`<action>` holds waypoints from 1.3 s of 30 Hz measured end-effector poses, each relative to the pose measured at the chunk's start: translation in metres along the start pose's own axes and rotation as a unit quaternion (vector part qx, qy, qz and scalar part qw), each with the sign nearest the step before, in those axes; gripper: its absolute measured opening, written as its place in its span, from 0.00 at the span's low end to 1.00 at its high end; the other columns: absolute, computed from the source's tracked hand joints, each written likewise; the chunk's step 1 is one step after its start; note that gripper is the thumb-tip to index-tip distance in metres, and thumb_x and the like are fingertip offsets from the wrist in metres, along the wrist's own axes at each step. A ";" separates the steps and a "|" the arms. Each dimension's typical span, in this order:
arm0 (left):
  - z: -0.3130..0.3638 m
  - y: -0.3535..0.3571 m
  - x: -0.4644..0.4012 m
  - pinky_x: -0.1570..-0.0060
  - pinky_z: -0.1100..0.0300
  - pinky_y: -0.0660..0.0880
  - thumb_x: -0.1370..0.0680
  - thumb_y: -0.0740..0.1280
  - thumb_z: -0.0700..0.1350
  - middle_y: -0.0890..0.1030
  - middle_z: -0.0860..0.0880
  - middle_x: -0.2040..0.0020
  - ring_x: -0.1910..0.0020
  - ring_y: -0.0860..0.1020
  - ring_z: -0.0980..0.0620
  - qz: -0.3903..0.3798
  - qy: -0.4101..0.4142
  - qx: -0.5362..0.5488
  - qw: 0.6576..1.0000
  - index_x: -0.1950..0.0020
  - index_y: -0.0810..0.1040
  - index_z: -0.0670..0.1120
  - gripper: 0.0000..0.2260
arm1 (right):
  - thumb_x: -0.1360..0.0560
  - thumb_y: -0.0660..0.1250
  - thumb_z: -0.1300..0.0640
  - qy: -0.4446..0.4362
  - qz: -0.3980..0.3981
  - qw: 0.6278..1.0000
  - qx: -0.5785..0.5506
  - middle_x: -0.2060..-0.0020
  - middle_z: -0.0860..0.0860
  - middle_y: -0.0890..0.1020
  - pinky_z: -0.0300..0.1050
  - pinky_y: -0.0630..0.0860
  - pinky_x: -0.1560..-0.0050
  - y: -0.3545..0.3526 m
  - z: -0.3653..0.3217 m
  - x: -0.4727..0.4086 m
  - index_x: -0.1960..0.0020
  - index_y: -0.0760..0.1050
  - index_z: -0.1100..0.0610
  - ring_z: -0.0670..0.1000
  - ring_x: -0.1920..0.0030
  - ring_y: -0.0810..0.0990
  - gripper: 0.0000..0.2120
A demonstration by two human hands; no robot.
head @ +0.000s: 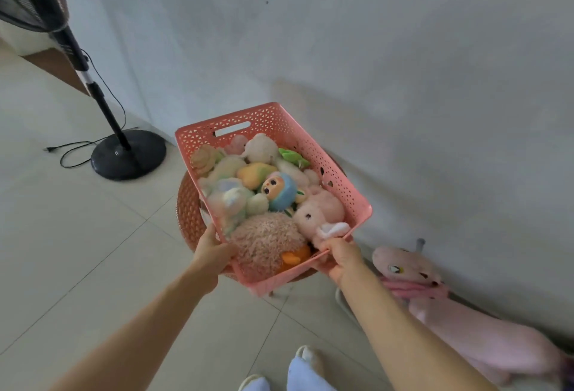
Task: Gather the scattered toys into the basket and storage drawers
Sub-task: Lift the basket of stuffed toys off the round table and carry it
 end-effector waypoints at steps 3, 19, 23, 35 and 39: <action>0.000 0.019 0.013 0.75 0.55 0.78 0.28 0.59 0.26 0.77 0.40 0.49 0.61 0.80 0.43 -0.021 -0.004 -0.015 1.000 0.29 0.64 0.51 0.31 | 0.29 0.64 0.70 -0.021 0.035 0.999 -0.027 0.76 0.53 0.75 0.47 0.75 0.65 -0.029 -0.002 0.016 0.52 0.73 0.54 0.50 0.76 0.74 0.13; -0.061 0.271 0.133 0.73 0.55 0.79 0.27 0.61 0.27 0.79 0.43 0.51 0.63 0.81 0.46 -0.259 0.005 -0.155 0.953 0.35 0.67 0.51 0.27 | 0.27 0.68 0.65 -0.090 0.194 0.945 -0.249 0.59 0.56 0.78 0.49 0.79 0.68 -0.320 0.033 0.139 0.37 0.72 0.56 0.55 0.59 0.77 0.20; -0.111 0.349 0.190 0.77 0.57 0.78 0.27 0.60 0.26 0.78 0.42 0.55 0.67 0.79 0.46 -0.293 -0.007 -0.201 0.935 0.31 0.64 0.48 0.28 | 0.26 0.66 0.65 -0.095 0.229 0.919 -0.307 0.59 0.57 0.78 0.50 0.79 0.75 -0.419 0.062 0.186 0.35 0.70 0.56 0.55 0.60 0.78 0.21; -0.236 0.554 0.350 0.72 0.50 0.80 0.27 0.60 0.26 0.80 0.40 0.53 0.66 0.81 0.42 -0.415 -0.012 -0.261 0.872 0.31 0.66 0.48 0.28 | 0.26 0.59 0.74 -0.097 0.317 0.855 -0.399 0.59 0.61 0.75 0.65 0.73 0.48 -0.661 0.127 0.309 0.33 0.64 0.60 0.59 0.55 0.77 0.23; -0.248 0.614 0.378 0.78 0.56 0.77 0.27 0.59 0.25 0.79 0.41 0.57 0.70 0.79 0.46 -0.438 -0.006 -0.284 0.853 0.31 0.66 0.48 0.29 | 0.27 0.58 0.74 -0.091 0.341 0.836 -0.420 0.60 0.60 0.75 0.65 0.76 0.54 -0.718 0.131 0.313 0.31 0.63 0.60 0.62 0.51 0.77 0.26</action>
Point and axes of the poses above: each hand's wrist, its own x-axis away from the middle knuckle, its own y-axis out of the palm, z = x × y, the point moved 10 cm from there along -x, towards the middle knuckle
